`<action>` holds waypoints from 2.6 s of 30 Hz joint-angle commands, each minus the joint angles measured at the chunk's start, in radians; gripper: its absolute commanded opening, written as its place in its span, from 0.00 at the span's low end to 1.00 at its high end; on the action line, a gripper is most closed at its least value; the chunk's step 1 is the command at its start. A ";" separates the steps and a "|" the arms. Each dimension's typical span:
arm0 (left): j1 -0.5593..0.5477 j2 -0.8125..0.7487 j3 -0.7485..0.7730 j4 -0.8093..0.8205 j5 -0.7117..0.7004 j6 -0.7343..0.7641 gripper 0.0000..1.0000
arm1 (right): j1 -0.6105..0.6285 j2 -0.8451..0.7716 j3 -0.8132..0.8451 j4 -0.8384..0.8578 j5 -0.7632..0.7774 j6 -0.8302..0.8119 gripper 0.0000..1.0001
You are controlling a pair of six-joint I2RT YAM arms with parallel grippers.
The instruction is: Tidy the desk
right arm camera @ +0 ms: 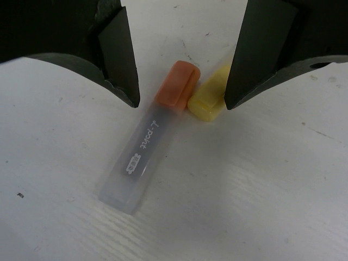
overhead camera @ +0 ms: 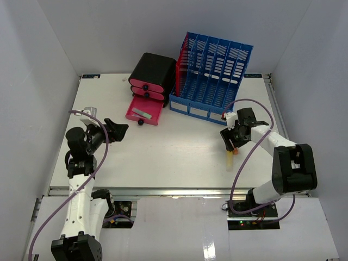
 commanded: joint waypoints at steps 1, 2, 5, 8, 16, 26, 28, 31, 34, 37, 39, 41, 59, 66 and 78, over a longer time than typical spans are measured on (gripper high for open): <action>-0.002 -0.001 0.004 0.005 0.023 0.017 0.98 | 0.001 0.034 0.063 0.078 0.058 0.042 0.69; -0.003 0.001 0.005 0.004 0.023 0.019 0.98 | 0.001 0.040 0.066 0.081 0.055 0.045 0.68; -0.002 0.002 0.005 0.005 0.023 0.020 0.98 | 0.001 0.061 0.077 0.093 0.047 0.057 0.66; -0.003 0.000 0.004 0.005 0.026 0.019 0.98 | 0.001 0.091 0.089 0.106 0.055 0.060 0.62; -0.003 -0.005 0.002 0.004 0.023 0.020 0.98 | 0.001 0.137 0.078 0.127 0.058 0.047 0.43; -0.002 -0.011 0.002 0.003 0.030 0.018 0.98 | 0.001 0.115 0.053 0.113 0.005 -0.011 0.18; -0.002 -0.014 0.002 0.003 0.031 0.017 0.98 | 0.001 0.107 0.061 0.098 -0.021 -0.040 0.14; -0.002 -0.015 0.000 0.005 0.039 0.017 0.98 | 0.002 0.087 0.082 0.069 -0.068 -0.091 0.10; -0.003 -0.012 -0.001 0.012 0.051 0.014 0.98 | 0.013 0.054 0.132 0.021 -0.113 -0.164 0.09; -0.002 -0.009 -0.001 0.014 0.055 0.014 0.98 | 0.063 0.032 0.215 -0.030 -0.148 -0.237 0.09; -0.002 -0.009 -0.002 0.016 0.056 0.014 0.98 | 0.099 0.029 0.258 -0.065 -0.161 -0.276 0.09; -0.002 -0.009 -0.001 0.016 0.060 0.014 0.98 | 0.157 0.034 0.315 -0.077 -0.176 -0.287 0.08; -0.002 -0.055 -0.006 0.003 0.028 0.028 0.98 | 0.640 0.682 1.237 -0.088 -0.111 -0.329 0.08; -0.004 -0.070 -0.007 -0.005 0.024 0.033 0.98 | 0.695 0.865 1.367 0.247 0.066 -0.227 0.08; -0.005 -0.063 -0.007 -0.004 0.049 0.031 0.98 | 0.699 0.965 1.323 0.485 0.205 -0.236 0.47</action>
